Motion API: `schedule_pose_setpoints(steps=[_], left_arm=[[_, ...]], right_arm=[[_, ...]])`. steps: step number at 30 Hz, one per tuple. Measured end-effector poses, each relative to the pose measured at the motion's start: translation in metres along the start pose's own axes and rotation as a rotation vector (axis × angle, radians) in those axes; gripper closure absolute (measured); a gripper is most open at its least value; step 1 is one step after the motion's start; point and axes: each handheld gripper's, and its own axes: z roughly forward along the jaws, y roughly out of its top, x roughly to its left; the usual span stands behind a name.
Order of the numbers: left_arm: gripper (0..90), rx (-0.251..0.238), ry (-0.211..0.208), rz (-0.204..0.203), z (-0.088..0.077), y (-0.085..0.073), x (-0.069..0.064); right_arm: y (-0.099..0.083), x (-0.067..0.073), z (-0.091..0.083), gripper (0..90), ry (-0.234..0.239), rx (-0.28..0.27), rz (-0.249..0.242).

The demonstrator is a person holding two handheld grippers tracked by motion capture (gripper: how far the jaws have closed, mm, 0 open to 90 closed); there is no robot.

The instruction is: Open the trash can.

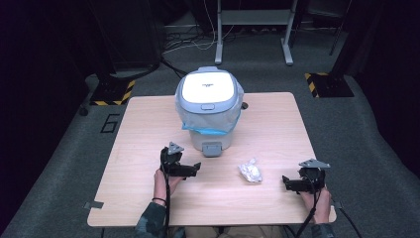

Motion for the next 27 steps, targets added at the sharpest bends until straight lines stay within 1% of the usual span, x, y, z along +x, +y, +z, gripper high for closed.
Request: schedule_pose_setpoints(steps=[1,4,5,7,11,12,13,15,16,17,18,20,21,22,23,25,26,27], left_arm=[[0.0,0.0,-0.004,0.008,0.002,0.001,-0.002],[0.0,0.002,-0.016,0.015,0.006,0.003,-0.005],[0.0,0.007,-0.022,0.027,0.01,0.006,-0.007],[0.0,0.006,-0.027,0.031,0.012,0.007,-0.008],[0.8,0.014,-0.027,0.048,0.018,0.011,-0.012],[6.0,0.005,-0.039,0.046,0.021,0.012,-0.014],[8.1,0.007,-0.044,0.053,0.022,0.012,-0.015],[16.1,-0.002,-0.046,0.057,0.024,0.013,-0.016],[20.1,0.003,-0.038,0.067,0.024,0.013,-0.017],[27.1,0.003,-0.038,0.067,0.024,0.013,-0.017],[35.0,0.001,-0.02,0.063,0.028,0.014,-0.019],[45.0,-0.003,-0.017,0.072,0.03,0.015,-0.019],[49.9,-0.009,-0.011,0.067,0.031,0.015,-0.02],[57.0,-0.017,-0.017,0.075,0.031,0.015,-0.021],[62.7,-0.028,-0.016,0.074,0.032,0.016,-0.022],[72.0,-0.053,-0.015,0.084,0.033,0.017,-0.023],[75.6,-0.053,-0.015,0.084,0.033,0.017,-0.023],[75.6,-0.068,-0.014,0.078,0.033,0.018,-0.024]], right_arm=[[0.0,0.0,0.0,0.0,0.0,0.0,0.001],[0.0,0.0,0.0,0.0,0.0,0.0,0.002],[0.0,0.0,0.0,0.0,0.0,0.0,0.001],[0.0,0.0,0.0,0.0,0.0,-0.001,0.003],[0.0,0.0,0.0,0.0,0.0,-0.001,0.002],[0.0,0.0,0.0,0.0,0.0,0.0,0.002],[0.0,0.0,0.0,0.1,0.0,-0.001,0.003],[0.0,0.0,0.0,0.1,-0.001,-0.001,0.004],[0.0,0.0,0.0,0.1,-0.001,-0.001,0.004],[0.0,0.0,0.0,0.1,-0.001,-0.001,0.004],[0.0,0.0,0.0,0.1,-0.001,-0.001,0.004],[0.0,0.0,0.0,0.1,-0.001,-0.001,0.004],[0.0,0.0,0.0,0.1,-0.001,-0.001,0.004],[0.0,0.0,0.0,0.2,-0.001,-0.001,0.005],[0.0,0.0,0.0,0.2,-0.001,-0.001,0.005],[0.0,0.0,0.0,0.4,-0.003,-0.001,0.008],[0.0,0.0,0.0,0.4,-0.003,-0.001,0.008],[0.0,0.0,0.0,0.4,-0.003,-0.001,0.008]])
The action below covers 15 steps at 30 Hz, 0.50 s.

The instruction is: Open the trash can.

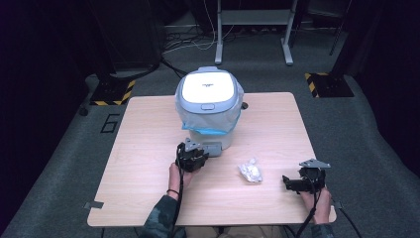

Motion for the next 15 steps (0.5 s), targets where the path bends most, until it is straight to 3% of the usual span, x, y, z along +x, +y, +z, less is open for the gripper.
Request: schedule_pose_setpoints(steps=[1,4,7,15], left_arm=[[84.1,-0.011,-0.002,0.005,0.0,0.001,0.0],[89.7,-0.039,-0.004,0.003,0.002,0.002,0.0],[89.9,-0.062,-0.009,0.031,0.007,0.003,-0.001],[89.9,-0.065,0.006,0.014,0.022,0.0,-0.004]], right_arm=[[0.0,0.0,0.0,0.5,-0.001,0.0,0.0],[0.0,0.0,0.0,0.6,-0.002,0.0,0.001],[0.0,0.0,0.0,0.7,-0.005,0.0,-0.001],[0.0,0.0,0.0,1.0,-0.005,-0.001,0.003]])
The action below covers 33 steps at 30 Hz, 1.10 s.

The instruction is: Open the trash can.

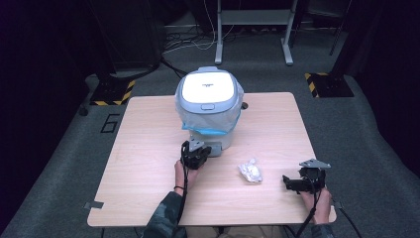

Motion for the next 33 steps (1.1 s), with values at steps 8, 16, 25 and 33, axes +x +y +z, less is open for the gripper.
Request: schedule_pose_setpoints(steps=[8,16,25,33], left_arm=[[89.9,0.015,0.025,-0.009,0.007,-0.004,-0.002],[90.0,0.0,0.032,-0.006,0.008,-0.01,-0.002],[90.0,0.006,0.023,-0.006,0.01,-0.014,0.0],[90.0,0.034,0.012,-0.021,0.016,-0.018,0.0]], right_arm=[[0.0,0.0,0.0,1.1,-0.005,-0.001,-0.002],[0.0,0.0,0.0,1.2,-0.006,-0.001,0.0],[0.0,0.0,0.0,1.2,-0.008,0.001,-0.001],[0.0,0.0,0.0,1.2,-0.009,0.001,0.001]])
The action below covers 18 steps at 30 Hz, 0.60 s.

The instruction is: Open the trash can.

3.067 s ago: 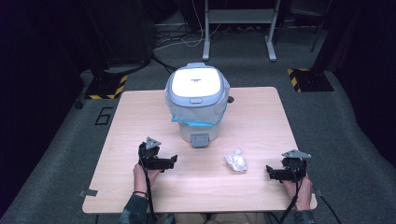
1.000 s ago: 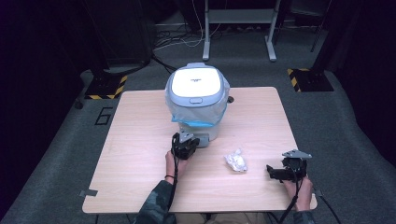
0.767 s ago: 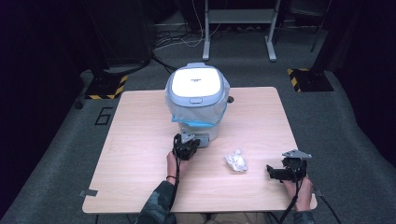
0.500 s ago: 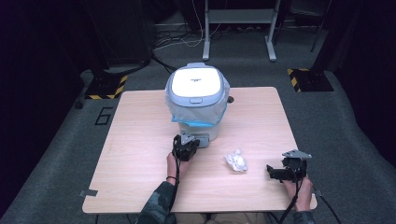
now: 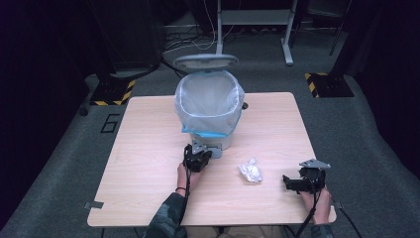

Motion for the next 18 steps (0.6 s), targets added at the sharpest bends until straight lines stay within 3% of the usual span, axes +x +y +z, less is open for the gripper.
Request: schedule_pose_setpoints(steps=[5,18], left_arm=[[90.0,0.009,0.007,0.021,0.0003,0.0007,-0.0001],[90.0,0.012,0.007,0.016,-0.0001,0.0005,-0.0002]], right_arm=[[0.0,0.0001,-0.0002,1.7,-0.001,-0.001,-0.001],[0.0,0.0,-0.0001,1.8,0.0,-0.001,0.001]])
